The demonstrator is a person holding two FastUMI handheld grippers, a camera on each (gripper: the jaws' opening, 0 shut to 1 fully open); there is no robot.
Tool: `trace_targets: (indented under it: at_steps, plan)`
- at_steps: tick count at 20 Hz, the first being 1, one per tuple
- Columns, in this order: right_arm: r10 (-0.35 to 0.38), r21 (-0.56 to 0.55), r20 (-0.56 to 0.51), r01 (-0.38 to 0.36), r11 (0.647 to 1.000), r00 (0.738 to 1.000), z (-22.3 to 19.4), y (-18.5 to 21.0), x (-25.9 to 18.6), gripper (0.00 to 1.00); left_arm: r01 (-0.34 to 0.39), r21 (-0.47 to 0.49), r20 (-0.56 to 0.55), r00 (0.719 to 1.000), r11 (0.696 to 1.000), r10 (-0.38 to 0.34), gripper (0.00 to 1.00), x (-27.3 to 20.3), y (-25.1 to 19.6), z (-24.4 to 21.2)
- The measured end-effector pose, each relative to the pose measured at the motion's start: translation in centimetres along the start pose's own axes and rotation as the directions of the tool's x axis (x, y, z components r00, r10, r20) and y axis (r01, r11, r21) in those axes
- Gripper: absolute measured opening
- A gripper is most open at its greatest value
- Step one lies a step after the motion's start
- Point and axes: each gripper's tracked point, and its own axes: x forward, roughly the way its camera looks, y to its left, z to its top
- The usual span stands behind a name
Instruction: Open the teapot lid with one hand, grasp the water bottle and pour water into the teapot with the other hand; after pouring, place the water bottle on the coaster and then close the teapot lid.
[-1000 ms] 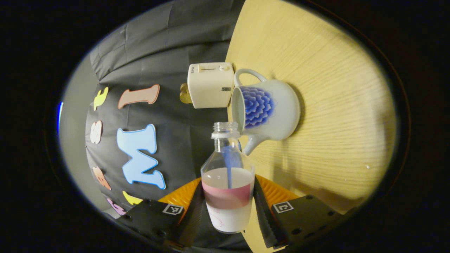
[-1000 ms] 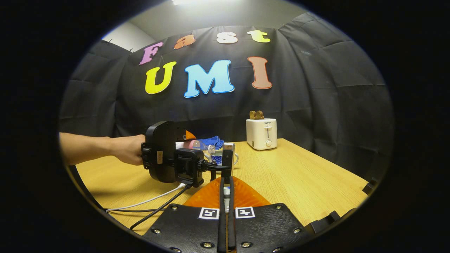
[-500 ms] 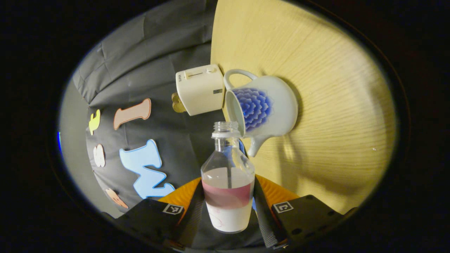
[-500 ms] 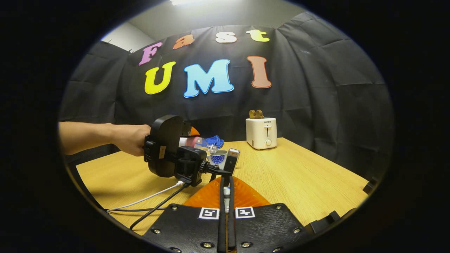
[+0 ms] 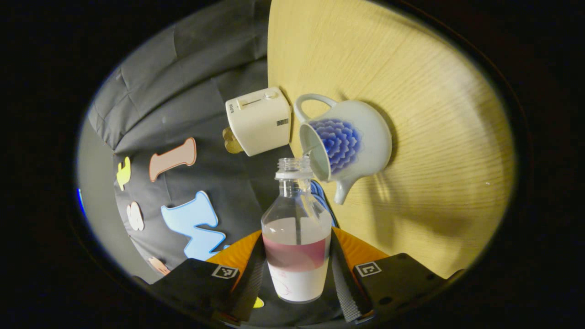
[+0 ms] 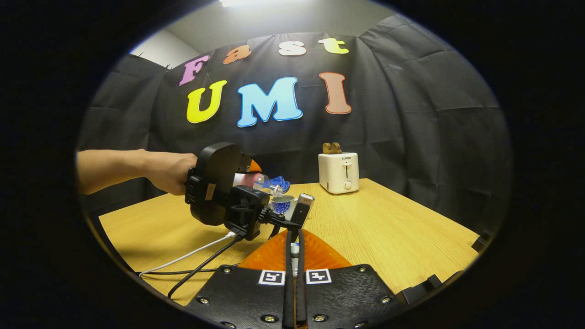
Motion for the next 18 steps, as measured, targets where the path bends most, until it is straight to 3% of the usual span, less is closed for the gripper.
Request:
trace_targets:
  at_steps: [18]
  plan:
    - [-0.002,0.002,-0.004,0.002,1.000,1.000,0.0,-0.1,-0.2,0.02,-0.028,0.227,0.019,1.000,0.973,0.025,0.84,0.0,2.9,0.4]
